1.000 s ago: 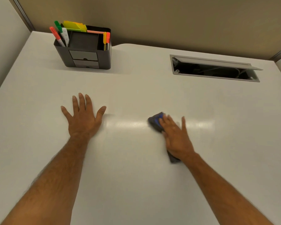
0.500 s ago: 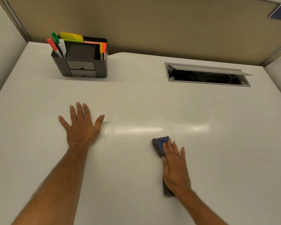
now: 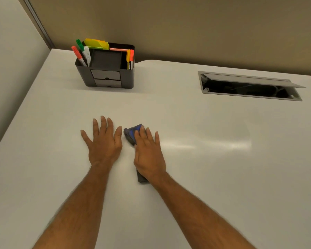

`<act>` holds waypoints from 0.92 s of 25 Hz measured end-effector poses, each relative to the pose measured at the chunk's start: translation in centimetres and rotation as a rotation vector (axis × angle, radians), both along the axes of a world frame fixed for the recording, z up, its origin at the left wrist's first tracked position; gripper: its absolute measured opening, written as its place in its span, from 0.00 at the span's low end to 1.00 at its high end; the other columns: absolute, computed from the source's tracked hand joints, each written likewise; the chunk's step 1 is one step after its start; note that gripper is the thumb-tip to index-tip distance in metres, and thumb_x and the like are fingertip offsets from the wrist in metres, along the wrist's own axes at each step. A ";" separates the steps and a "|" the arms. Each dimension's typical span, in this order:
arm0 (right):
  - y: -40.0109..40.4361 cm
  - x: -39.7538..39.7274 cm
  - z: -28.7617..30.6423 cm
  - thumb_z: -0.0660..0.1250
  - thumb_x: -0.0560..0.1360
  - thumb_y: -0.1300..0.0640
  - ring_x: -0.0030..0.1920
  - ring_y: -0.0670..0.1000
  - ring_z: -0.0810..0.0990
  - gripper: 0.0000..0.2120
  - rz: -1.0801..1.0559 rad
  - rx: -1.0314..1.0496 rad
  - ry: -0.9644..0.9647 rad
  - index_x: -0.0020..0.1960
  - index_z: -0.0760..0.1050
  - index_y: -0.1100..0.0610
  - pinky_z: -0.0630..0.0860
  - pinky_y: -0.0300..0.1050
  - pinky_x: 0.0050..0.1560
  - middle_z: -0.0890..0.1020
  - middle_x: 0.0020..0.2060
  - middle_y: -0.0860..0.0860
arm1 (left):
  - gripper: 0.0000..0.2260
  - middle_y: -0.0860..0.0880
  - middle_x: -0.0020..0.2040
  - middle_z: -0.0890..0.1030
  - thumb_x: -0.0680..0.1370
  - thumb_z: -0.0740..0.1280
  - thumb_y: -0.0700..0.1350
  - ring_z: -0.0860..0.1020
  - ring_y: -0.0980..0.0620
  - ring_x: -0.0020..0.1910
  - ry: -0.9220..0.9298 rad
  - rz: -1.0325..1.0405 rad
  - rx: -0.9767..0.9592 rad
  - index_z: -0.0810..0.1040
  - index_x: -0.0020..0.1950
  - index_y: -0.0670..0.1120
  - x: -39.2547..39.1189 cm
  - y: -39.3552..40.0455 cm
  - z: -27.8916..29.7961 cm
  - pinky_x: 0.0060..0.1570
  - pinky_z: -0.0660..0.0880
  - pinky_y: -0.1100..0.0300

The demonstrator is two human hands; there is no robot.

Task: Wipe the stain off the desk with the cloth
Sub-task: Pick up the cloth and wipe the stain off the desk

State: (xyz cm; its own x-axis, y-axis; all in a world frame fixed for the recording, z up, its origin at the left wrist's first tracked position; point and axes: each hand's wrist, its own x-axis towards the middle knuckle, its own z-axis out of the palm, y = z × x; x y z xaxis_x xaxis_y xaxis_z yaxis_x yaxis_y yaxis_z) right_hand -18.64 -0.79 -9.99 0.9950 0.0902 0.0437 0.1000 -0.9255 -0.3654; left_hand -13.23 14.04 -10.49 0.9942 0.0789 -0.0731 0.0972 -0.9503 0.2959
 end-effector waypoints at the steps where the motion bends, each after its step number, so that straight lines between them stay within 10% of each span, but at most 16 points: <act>1: 0.7 -0.2 -0.1 0.52 0.81 0.56 0.80 0.56 0.51 0.27 0.067 -0.010 0.007 0.79 0.54 0.57 0.35 0.54 0.78 0.56 0.79 0.56 | 0.29 0.48 0.83 0.53 0.83 0.41 0.59 0.46 0.47 0.82 -0.012 0.010 -0.037 0.54 0.81 0.48 0.1 0.0 0.0 0.76 0.37 0.35; 12: -3.5 -7.8 -0.9 0.59 0.75 0.58 0.80 0.56 0.50 0.33 0.554 -0.137 -0.059 0.79 0.55 0.58 0.43 0.59 0.78 0.56 0.79 0.56 | 0.27 0.49 0.76 0.71 0.83 0.46 0.58 0.57 0.53 0.80 -0.106 0.144 -0.334 0.71 0.75 0.49 0.2 0.5 0.3 0.78 0.35 0.45; 19: -13.9 -4.5 0.3 0.63 0.75 0.62 0.77 0.57 0.61 0.29 0.271 -0.185 -0.094 0.76 0.64 0.59 0.48 0.59 0.75 0.65 0.76 0.56 | 0.22 0.41 0.44 0.83 0.76 0.52 0.54 0.78 0.36 0.51 -0.309 0.096 -0.225 0.82 0.49 0.45 2.7 -0.1 1.9 0.60 0.69 0.39; 23: -18.0 -0.2 0.3 0.60 0.77 0.63 0.76 0.60 0.63 0.26 0.073 -0.186 -0.047 0.75 0.65 0.61 0.48 0.61 0.76 0.66 0.75 0.58 | 0.25 0.43 0.61 0.83 0.80 0.54 0.60 0.74 0.39 0.66 -0.245 -0.034 -0.174 0.79 0.63 0.46 4.7 -1.6 1.8 0.69 0.62 0.40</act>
State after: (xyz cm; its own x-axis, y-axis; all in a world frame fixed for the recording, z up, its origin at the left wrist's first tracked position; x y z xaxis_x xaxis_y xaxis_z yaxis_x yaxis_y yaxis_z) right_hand -18.86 -18.79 -9.69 0.9826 0.1733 0.0660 0.1827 -0.9661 -0.1826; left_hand -8.57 12.47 -8.68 0.9858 0.0523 0.1597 -0.0285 -0.8847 0.4654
